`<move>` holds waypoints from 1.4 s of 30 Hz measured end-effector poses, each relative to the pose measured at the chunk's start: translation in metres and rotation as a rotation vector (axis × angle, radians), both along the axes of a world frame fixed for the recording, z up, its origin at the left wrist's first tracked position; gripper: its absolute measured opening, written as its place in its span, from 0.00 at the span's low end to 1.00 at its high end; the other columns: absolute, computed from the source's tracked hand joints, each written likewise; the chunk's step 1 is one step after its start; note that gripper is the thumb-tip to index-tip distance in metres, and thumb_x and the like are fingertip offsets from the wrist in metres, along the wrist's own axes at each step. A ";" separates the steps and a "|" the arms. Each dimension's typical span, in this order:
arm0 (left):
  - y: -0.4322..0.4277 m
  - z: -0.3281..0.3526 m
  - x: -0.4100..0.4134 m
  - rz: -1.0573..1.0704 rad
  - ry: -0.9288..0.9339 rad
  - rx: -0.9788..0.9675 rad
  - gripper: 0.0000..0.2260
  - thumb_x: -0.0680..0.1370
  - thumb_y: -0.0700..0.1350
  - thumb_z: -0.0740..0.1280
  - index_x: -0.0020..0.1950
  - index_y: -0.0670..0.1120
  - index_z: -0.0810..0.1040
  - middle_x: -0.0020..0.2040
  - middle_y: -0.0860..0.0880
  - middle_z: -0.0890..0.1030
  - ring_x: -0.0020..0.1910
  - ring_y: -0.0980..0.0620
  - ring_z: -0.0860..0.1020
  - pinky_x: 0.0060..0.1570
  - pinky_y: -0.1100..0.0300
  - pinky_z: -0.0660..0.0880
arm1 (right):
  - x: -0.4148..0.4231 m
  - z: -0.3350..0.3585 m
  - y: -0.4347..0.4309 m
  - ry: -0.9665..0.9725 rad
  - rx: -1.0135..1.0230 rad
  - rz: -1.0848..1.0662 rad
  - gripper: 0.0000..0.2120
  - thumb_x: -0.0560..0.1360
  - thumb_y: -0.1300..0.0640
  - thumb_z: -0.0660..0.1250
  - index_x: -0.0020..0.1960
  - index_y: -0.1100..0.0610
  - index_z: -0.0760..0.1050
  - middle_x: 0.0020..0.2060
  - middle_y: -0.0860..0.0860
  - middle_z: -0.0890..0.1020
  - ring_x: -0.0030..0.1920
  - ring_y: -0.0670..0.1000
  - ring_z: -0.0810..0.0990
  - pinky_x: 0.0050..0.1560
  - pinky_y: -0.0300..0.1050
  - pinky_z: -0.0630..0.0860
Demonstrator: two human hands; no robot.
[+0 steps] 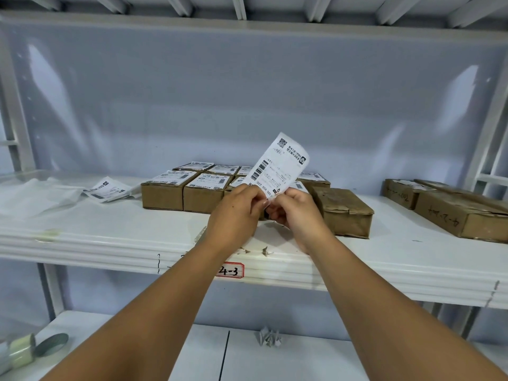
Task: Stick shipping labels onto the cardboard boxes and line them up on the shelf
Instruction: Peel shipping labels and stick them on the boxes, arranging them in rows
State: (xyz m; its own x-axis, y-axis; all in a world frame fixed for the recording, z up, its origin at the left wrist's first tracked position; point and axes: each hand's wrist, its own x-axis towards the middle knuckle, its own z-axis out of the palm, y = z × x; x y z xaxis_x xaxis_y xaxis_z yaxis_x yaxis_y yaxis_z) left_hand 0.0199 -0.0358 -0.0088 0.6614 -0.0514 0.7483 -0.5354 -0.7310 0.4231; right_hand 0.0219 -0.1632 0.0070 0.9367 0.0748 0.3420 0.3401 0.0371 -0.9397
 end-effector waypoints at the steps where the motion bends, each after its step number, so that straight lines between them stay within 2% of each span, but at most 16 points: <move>1: 0.000 0.001 0.000 -0.006 -0.002 -0.007 0.04 0.78 0.44 0.65 0.48 0.45 0.78 0.45 0.53 0.74 0.45 0.51 0.74 0.45 0.52 0.73 | 0.000 0.000 0.000 0.001 0.003 0.008 0.12 0.75 0.69 0.60 0.38 0.56 0.76 0.24 0.47 0.78 0.28 0.47 0.72 0.30 0.37 0.69; 7: -0.004 -0.001 -0.003 0.069 -0.023 0.127 0.07 0.79 0.43 0.61 0.49 0.40 0.75 0.50 0.45 0.76 0.46 0.46 0.74 0.43 0.50 0.72 | 0.002 -0.002 0.000 -0.009 -0.045 0.015 0.12 0.75 0.68 0.61 0.37 0.57 0.76 0.25 0.48 0.77 0.29 0.47 0.72 0.31 0.37 0.70; 12: -0.004 -0.001 -0.003 0.070 0.001 0.131 0.08 0.79 0.42 0.59 0.50 0.39 0.75 0.50 0.43 0.76 0.47 0.44 0.74 0.44 0.48 0.72 | 0.005 -0.005 0.001 -0.048 -0.095 0.012 0.13 0.77 0.63 0.64 0.34 0.58 0.72 0.26 0.49 0.77 0.28 0.44 0.74 0.29 0.32 0.70; 15: -0.004 0.000 -0.003 0.064 0.033 0.085 0.08 0.80 0.42 0.59 0.50 0.39 0.75 0.50 0.43 0.76 0.48 0.44 0.74 0.47 0.51 0.71 | 0.007 -0.007 0.002 -0.063 -0.112 0.000 0.12 0.78 0.61 0.64 0.36 0.59 0.73 0.29 0.52 0.78 0.30 0.47 0.76 0.29 0.32 0.71; 18: -0.003 0.002 -0.003 0.063 0.075 0.039 0.08 0.80 0.42 0.59 0.50 0.40 0.75 0.51 0.44 0.76 0.49 0.47 0.74 0.47 0.56 0.68 | 0.007 -0.008 0.002 -0.083 -0.088 0.011 0.10 0.77 0.64 0.64 0.37 0.60 0.75 0.31 0.51 0.80 0.29 0.43 0.79 0.30 0.30 0.72; 20: -0.003 0.003 -0.003 0.064 0.077 0.035 0.07 0.80 0.41 0.59 0.50 0.39 0.75 0.51 0.44 0.75 0.49 0.47 0.73 0.46 0.57 0.67 | 0.008 -0.008 0.002 -0.106 -0.101 0.012 0.10 0.77 0.66 0.65 0.37 0.60 0.76 0.32 0.51 0.81 0.30 0.42 0.79 0.34 0.32 0.75; 22: -0.004 0.002 -0.004 0.072 0.078 0.040 0.07 0.80 0.41 0.59 0.50 0.39 0.75 0.50 0.45 0.75 0.49 0.47 0.73 0.46 0.57 0.67 | 0.010 -0.009 0.002 -0.120 -0.126 -0.007 0.10 0.77 0.66 0.65 0.37 0.59 0.76 0.33 0.51 0.81 0.33 0.46 0.80 0.42 0.39 0.79; 24: -0.005 0.002 -0.004 0.091 0.080 0.066 0.07 0.80 0.41 0.58 0.51 0.39 0.73 0.51 0.44 0.74 0.48 0.46 0.72 0.45 0.55 0.68 | 0.012 -0.010 0.003 -0.123 -0.147 -0.031 0.10 0.76 0.65 0.65 0.37 0.59 0.77 0.34 0.53 0.82 0.37 0.50 0.80 0.49 0.47 0.78; 29: -0.006 0.001 -0.007 0.134 0.102 0.137 0.05 0.80 0.38 0.57 0.52 0.39 0.70 0.55 0.42 0.71 0.45 0.44 0.71 0.45 0.49 0.72 | 0.013 -0.009 0.004 -0.102 -0.174 -0.036 0.09 0.76 0.66 0.65 0.39 0.58 0.77 0.39 0.55 0.83 0.41 0.53 0.82 0.51 0.47 0.79; 33: -0.008 0.002 -0.010 0.169 0.102 0.210 0.07 0.78 0.35 0.57 0.55 0.38 0.69 0.57 0.42 0.70 0.48 0.41 0.73 0.43 0.48 0.72 | 0.013 -0.009 0.004 -0.102 -0.195 -0.075 0.08 0.75 0.64 0.67 0.39 0.56 0.78 0.44 0.57 0.84 0.48 0.59 0.83 0.55 0.53 0.79; 35: -0.009 0.003 -0.012 0.209 0.099 0.248 0.08 0.78 0.35 0.57 0.56 0.39 0.68 0.58 0.44 0.69 0.48 0.41 0.74 0.40 0.50 0.71 | 0.013 -0.009 0.003 -0.097 -0.189 -0.079 0.08 0.75 0.63 0.67 0.38 0.56 0.78 0.42 0.55 0.84 0.45 0.56 0.83 0.51 0.50 0.79; 38: -0.007 0.002 -0.011 0.234 0.076 0.251 0.07 0.79 0.37 0.56 0.56 0.40 0.69 0.57 0.45 0.70 0.46 0.42 0.74 0.37 0.52 0.67 | 0.009 -0.007 0.003 -0.085 -0.170 -0.056 0.07 0.76 0.62 0.67 0.39 0.58 0.77 0.36 0.52 0.82 0.35 0.46 0.80 0.35 0.33 0.74; 42: -0.005 0.002 -0.012 0.197 0.081 0.199 0.02 0.79 0.38 0.56 0.50 0.43 0.67 0.53 0.45 0.72 0.43 0.44 0.71 0.37 0.53 0.66 | 0.005 -0.007 0.003 -0.053 -0.184 -0.026 0.08 0.76 0.58 0.67 0.41 0.62 0.79 0.33 0.52 0.81 0.32 0.45 0.78 0.31 0.31 0.72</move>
